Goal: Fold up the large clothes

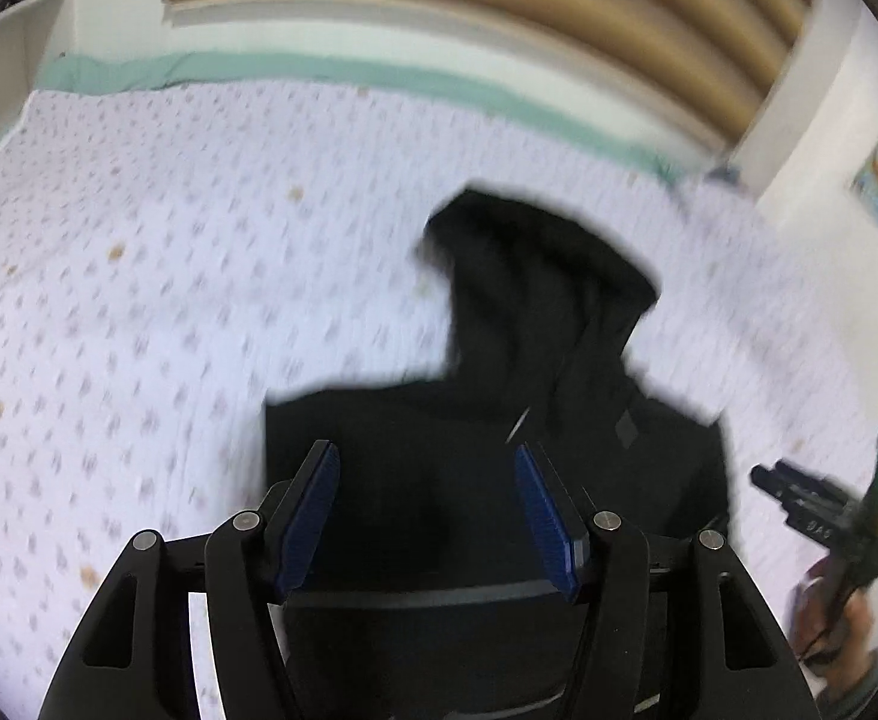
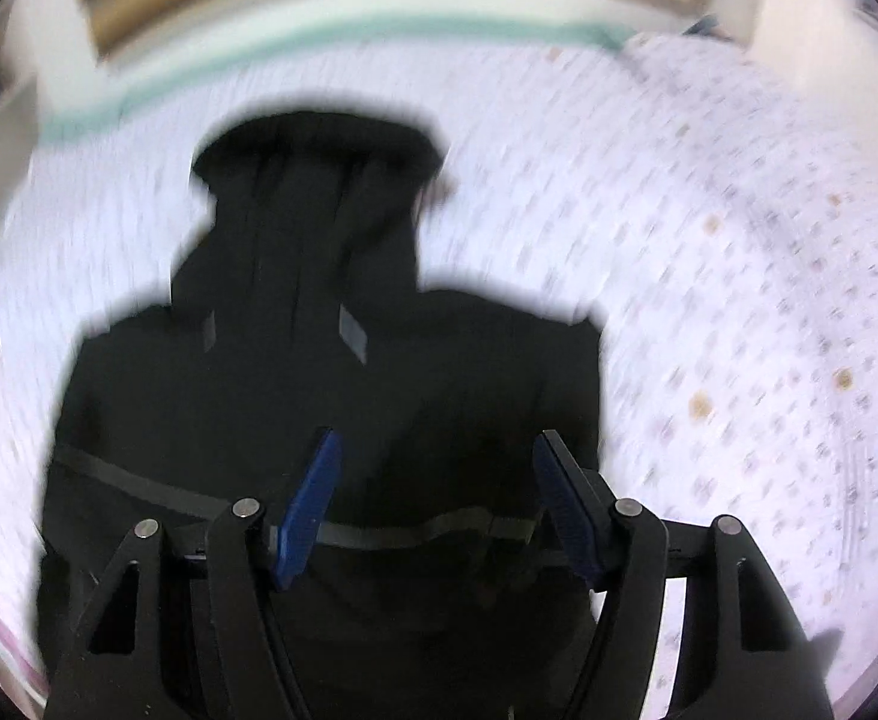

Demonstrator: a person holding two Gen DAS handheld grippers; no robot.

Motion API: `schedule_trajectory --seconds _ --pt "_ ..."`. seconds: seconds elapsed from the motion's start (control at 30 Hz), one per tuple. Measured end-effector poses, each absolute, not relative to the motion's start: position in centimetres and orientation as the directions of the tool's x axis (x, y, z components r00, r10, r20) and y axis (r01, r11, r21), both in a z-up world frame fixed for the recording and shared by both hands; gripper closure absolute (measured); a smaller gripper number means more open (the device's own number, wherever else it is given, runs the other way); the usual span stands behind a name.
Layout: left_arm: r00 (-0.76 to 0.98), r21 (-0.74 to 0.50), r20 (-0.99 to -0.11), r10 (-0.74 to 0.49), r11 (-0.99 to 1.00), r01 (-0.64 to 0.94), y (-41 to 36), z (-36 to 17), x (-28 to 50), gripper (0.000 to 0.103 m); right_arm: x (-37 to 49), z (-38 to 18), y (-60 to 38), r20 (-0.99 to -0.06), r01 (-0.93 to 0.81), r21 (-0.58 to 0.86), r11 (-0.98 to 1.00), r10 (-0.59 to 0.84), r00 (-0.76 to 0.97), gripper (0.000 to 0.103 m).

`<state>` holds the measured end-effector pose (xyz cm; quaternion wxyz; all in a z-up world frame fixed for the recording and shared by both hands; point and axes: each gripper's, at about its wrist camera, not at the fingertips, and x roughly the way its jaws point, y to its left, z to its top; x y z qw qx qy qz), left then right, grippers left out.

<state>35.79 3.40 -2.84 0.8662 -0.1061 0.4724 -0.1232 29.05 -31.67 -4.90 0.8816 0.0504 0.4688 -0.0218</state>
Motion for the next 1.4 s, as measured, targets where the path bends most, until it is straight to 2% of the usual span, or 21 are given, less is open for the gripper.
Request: schedule_trajectory --seconds 0.17,0.27,0.37,0.5,0.67,0.83,0.87,0.9,0.93,0.97,1.0,1.07,1.17,1.23,1.3,1.4 --pt "0.537 -0.324 -0.767 -0.35 0.935 0.147 1.8 0.4 40.4 0.041 34.1 -0.2 -33.3 -0.802 0.136 0.189 0.973 0.072 0.593 0.036" --pt "0.523 -0.323 -0.775 -0.355 0.934 0.155 0.1 -0.2 43.8 0.041 37.9 0.5 -33.9 -0.793 0.14 0.228 0.964 0.101 0.6 0.036" --pt "0.479 -0.341 -0.801 -0.358 0.932 0.126 -1.1 -2.9 48.6 0.041 42.5 -1.3 -34.3 -0.809 0.145 0.275 0.95 0.147 0.568 0.036" --pt "0.426 -0.343 -0.842 -0.329 0.938 0.046 -2.1 -8.8 54.5 0.041 47.0 -5.4 -34.1 -0.845 0.148 0.265 0.953 0.155 0.512 0.037" --pt "0.39 -0.375 -0.855 -0.341 0.927 -0.011 -2.3 -13.3 58.8 0.041 50.8 -9.1 -33.7 -0.864 0.135 0.239 0.962 0.147 0.482 0.037" --pt "0.339 -0.353 -0.881 -0.329 0.935 -0.011 -4.0 -17.2 61.8 0.041 54.2 -11.6 -34.2 -0.871 0.16 0.237 0.958 0.137 0.472 0.038" --pt "0.336 -0.352 -0.883 -0.328 0.936 -0.012 -4.2 -17.7 62.2 0.041 54.8 -12.1 -34.2 -0.874 0.165 0.235 0.958 0.134 0.467 0.044" --pt "0.336 -0.349 -0.884 -0.324 0.937 -0.014 -4.5 -18.3 62.6 0.042 55.3 -12.7 -34.0 -0.879 0.159 0.231 0.96 0.136 0.456 0.059" --pt "0.336 -0.345 -0.886 -0.319 0.938 -0.019 -4.6 -18.6 62.9 0.047 55.9 -13.3 -33.6 -0.887 0.143 0.222 0.965 0.138 0.441 0.066" --pt "0.336 -0.339 -0.889 -0.31 0.94 -0.031 -4.5 -18.9 63.3 0.077 56.3 -13.6 -33.4 -0.889 0.13 0.211 0.969 0.135 0.437 0.083" --pt "0.327 -0.354 -0.888 -0.322 0.934 -0.041 -4.0 -19.0 63.7 0.087 56.4 -13.6 -33.0 -0.892 0.124 0.154 0.98 0.083 0.445 0.095" --pt "0.367 -0.413 -0.857 -0.363 0.908 -0.066 -2.0 -17.3 63.4 0.089 55.6 -12.4 -33.7 -0.869 0.142 0.114 0.983 0.029 0.494 0.096" --pt "0.407 -0.52 -0.786 -0.465 0.853 -0.029 0.1 -13.9 61.4 0.089 53.3 -9.7 -36.3 -0.818 0.142 0.235 0.961 0.117 0.563 0.097" --pt "0.418 -0.486 -0.792 -0.445 0.874 0.009 -0.2 -12.8 60.4 0.089 52.5 -9.6 -36.0 -0.813 0.118 0.226 0.967 0.121 0.57 0.097" --pt "0.401 -0.446 -0.819 -0.411 0.895 0.008 -0.4 -14.1 60.3 0.089 52.4 -11.0 -35.3 -0.826 0.099 0.206 0.973 0.119 0.55 0.097" --pt "0.28 -0.424 -0.879 -0.387 0.901 -0.085 0.6 -19.6 61.5 0.085 53.0 -14.9 -35.4 -0.866 0.103 0.223 0.969 0.149 0.478 0.097"
